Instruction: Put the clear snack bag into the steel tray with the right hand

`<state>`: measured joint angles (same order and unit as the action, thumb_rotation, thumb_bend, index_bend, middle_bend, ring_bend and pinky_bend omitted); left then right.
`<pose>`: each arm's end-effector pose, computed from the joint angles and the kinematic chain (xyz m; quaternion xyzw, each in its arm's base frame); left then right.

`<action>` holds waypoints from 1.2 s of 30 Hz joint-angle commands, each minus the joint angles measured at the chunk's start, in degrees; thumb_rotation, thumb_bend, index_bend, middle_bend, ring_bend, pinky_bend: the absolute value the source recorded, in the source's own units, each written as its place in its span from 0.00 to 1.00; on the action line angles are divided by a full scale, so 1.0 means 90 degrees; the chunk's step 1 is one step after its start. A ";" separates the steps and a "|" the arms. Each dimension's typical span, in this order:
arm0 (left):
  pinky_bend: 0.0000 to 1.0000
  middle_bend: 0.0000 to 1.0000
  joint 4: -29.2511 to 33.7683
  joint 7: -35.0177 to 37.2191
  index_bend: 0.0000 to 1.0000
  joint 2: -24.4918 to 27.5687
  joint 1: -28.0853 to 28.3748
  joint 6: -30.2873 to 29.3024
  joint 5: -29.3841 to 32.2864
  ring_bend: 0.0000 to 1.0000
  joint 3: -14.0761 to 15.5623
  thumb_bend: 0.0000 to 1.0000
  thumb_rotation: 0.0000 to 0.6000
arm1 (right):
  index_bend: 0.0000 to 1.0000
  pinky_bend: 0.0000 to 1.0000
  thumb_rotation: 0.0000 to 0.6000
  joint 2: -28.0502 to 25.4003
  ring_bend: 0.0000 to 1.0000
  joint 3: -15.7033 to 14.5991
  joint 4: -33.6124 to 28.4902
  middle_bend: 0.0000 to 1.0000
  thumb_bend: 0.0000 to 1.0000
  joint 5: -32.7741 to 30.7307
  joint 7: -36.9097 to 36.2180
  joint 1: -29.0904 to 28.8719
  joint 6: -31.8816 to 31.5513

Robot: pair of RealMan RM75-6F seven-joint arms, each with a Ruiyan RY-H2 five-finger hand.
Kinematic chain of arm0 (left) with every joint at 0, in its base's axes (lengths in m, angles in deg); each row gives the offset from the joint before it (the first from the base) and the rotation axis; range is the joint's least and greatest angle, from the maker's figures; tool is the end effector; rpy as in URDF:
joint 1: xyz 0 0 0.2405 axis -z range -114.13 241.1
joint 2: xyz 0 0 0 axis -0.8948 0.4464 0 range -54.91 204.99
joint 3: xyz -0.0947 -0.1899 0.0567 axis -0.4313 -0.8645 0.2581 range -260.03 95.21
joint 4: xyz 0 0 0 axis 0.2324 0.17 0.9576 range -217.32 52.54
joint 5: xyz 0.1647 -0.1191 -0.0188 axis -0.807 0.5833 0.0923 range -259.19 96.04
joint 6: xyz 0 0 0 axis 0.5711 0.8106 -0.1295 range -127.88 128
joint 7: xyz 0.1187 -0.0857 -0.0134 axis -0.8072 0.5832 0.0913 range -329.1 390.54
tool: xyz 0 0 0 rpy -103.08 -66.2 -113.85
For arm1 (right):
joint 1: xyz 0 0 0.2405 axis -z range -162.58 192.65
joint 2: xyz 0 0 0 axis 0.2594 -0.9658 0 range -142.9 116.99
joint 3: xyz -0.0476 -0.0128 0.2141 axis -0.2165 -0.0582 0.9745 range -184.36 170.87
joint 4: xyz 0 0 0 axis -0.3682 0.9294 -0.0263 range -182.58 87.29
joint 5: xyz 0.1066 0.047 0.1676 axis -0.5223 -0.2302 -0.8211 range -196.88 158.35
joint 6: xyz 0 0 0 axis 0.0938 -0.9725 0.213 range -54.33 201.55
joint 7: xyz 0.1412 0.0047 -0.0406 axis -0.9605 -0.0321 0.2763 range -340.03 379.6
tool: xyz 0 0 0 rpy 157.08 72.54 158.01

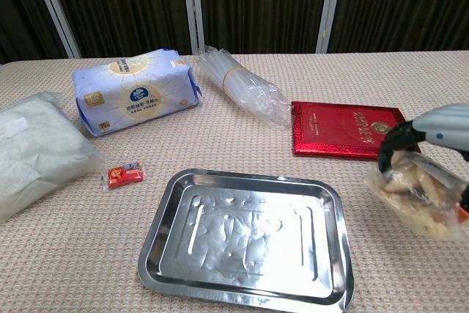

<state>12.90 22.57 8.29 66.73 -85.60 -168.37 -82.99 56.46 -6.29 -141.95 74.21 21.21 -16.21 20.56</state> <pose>-0.2666 0.1638 0.1264 -0.6103 -0.3877 -0.3611 0.5889 -0.1778 -0.2477 0.0358 0.8205 -0.3450 0.3254 0.3191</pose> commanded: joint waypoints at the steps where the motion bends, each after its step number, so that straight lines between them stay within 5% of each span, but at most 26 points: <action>1: 0.00 0.00 -0.0004 0.0001 0.00 -0.0004 0.0004 0.0012 0.0006 0.00 0.0002 0.53 1.00 | 0.51 0.33 1.00 0.0005 0.21 0.0155 -0.0166 0.34 0.11 0.0082 -0.0092 -0.0146 -0.0082; 17: 0.00 0.00 -0.0040 0.0031 0.00 0.0020 -0.0005 0.0048 0.0086 0.00 -0.0001 0.53 1.00 | 0.48 0.33 1.00 0.1368 0.19 0.0542 -0.0015 0.32 0.11 0.0025 -0.0396 -0.1130 0.0545; 19: 0.00 0.00 -0.0050 0.0044 0.00 0.0017 -0.0012 0.0057 0.0109 0.00 0.0001 0.53 1.00 | 0.39 0.29 1.00 0.1609 0.15 0.0540 0.0130 0.26 0.11 -0.0038 -0.0327 -0.1239 0.0691; 22: 0.00 0.00 -0.0071 0.0063 0.00 0.0019 -0.0022 0.0068 0.0142 0.00 0.0004 0.53 1.00 | 0.11 0.13 1.00 0.1834 0.03 0.0505 0.0292 0.10 0.11 -0.0265 -0.0091 -0.1402 0.1063; 26: 0.00 0.00 -0.0094 0.0081 0.00 0.0032 -0.0024 0.0092 0.0202 0.00 -0.0011 0.53 1.00 | 0.00 0.00 1.00 0.1876 0.00 0.0490 0.0311 0.00 0.11 -0.0598 0.0363 -0.1546 0.1439; 36: 0.00 0.00 -0.0076 0.0107 0.00 0.0049 0.0013 0.0101 0.0174 0.00 -0.0039 0.53 1.00 | 0.00 0.00 1.00 0.1054 0.00 0.0586 -0.0335 0.00 0.11 -0.1012 0.0797 -0.1091 0.0649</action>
<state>12.21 23.53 8.73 66.83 -84.68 -166.78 -83.33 68.62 -0.91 -143.10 65.42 27.79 -27.61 28.64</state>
